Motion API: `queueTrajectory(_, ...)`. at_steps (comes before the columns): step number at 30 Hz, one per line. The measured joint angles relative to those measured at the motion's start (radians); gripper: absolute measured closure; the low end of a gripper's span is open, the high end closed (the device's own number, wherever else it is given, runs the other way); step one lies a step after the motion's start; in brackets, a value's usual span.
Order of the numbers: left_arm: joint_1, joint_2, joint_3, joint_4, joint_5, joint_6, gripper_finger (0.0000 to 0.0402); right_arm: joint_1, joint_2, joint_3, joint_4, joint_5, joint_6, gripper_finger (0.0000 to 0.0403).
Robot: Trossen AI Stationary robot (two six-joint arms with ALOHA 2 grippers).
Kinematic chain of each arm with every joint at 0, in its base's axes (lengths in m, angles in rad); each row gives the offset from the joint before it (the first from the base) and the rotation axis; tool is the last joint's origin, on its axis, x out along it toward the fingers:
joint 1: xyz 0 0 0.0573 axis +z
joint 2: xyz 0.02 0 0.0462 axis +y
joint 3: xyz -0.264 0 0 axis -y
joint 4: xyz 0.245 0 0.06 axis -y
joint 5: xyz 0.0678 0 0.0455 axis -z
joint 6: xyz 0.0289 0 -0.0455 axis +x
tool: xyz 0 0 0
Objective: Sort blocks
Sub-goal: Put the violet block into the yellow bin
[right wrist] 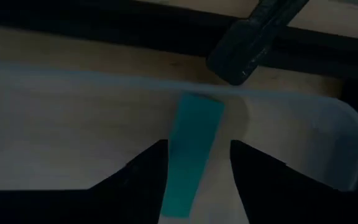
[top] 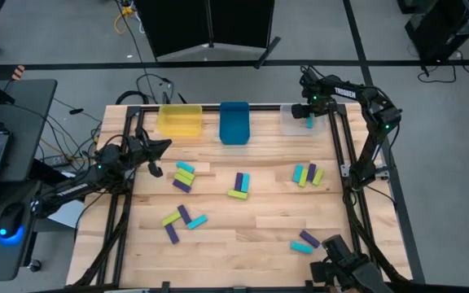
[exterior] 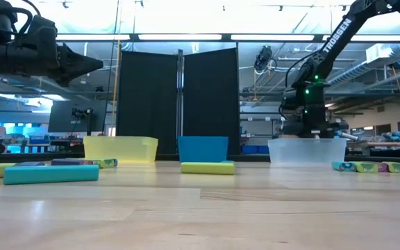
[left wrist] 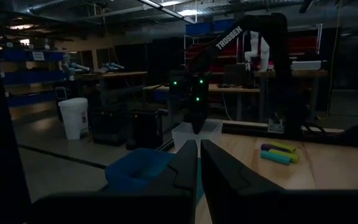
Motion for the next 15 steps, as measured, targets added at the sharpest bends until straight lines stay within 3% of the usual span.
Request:
queueTrajectory(4,0.0,0.0,0.0,0.0,0.0,0.0,0.0371,0.019,-0.073,0.0,-0.056,0.004,-0.069,0.0243)
queueTrajectory(8,0.0,0.0,0.0,0.0,0.022,-0.001,0.0371,0.072,-0.185,0.0,-0.094,0.007,-0.12,0.0293)
queueTrajectory(15,0.0,0.039,0.0,0.014,0.09,-0.001,0.0371,0.271,-0.35,0.0,-0.046,0.007,-0.186,0.0392)
